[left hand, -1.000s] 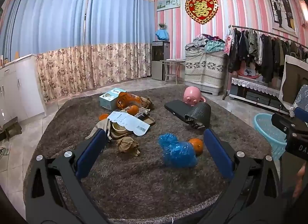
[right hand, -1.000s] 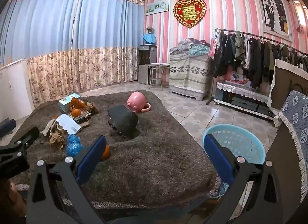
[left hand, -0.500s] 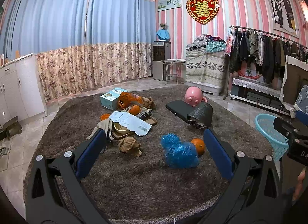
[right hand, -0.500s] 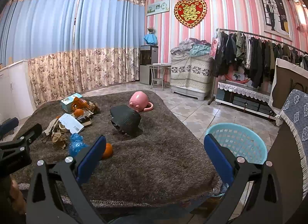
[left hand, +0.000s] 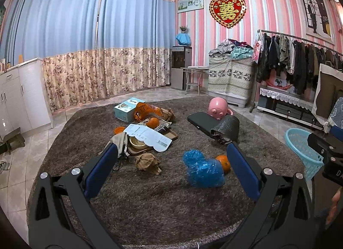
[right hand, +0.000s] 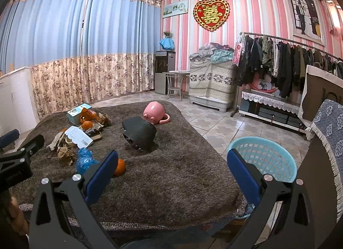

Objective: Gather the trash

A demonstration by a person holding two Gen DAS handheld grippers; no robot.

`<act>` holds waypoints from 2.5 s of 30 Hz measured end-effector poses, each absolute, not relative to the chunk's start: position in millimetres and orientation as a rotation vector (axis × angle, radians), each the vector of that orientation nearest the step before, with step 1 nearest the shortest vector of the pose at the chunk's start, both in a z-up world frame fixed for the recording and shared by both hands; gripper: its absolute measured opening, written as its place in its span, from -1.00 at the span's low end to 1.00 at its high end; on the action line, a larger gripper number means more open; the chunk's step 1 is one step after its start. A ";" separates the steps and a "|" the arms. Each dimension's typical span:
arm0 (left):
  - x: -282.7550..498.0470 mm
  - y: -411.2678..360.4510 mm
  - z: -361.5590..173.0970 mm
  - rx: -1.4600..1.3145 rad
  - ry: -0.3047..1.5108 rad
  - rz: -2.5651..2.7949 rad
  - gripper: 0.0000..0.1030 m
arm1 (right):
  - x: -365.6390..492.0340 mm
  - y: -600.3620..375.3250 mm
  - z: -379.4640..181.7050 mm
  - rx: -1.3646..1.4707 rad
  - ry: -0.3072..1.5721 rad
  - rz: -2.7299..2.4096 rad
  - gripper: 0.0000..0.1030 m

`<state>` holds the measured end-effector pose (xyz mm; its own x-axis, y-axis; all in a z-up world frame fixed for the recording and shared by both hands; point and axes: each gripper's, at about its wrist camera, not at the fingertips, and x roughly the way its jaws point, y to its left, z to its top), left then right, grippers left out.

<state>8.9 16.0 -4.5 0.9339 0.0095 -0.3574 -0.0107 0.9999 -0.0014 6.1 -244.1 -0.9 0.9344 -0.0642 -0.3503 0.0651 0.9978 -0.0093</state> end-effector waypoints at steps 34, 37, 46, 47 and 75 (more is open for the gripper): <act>8.9 22.6 -2.6 -0.010 0.362 0.013 0.90 | 3.7 -246.9 -5.5 -0.002 0.361 -0.074 0.93; 8.9 23.2 -2.9 -0.011 0.363 0.013 0.90 | 3.7 -246.9 -5.5 -0.003 0.360 -0.074 0.93; 9.4 26.2 -2.5 -0.012 0.364 0.013 0.90 | 3.8 -247.0 -6.4 -0.005 0.361 -0.076 0.93; 9.7 27.6 -2.8 -0.015 0.366 0.012 0.90 | 3.6 -247.2 -6.7 -0.006 0.362 -0.077 0.93; 25.3 21.6 -30.9 -0.009 0.413 0.000 0.90 | 22.8 -259.2 -23.9 -0.017 0.411 -0.120 0.93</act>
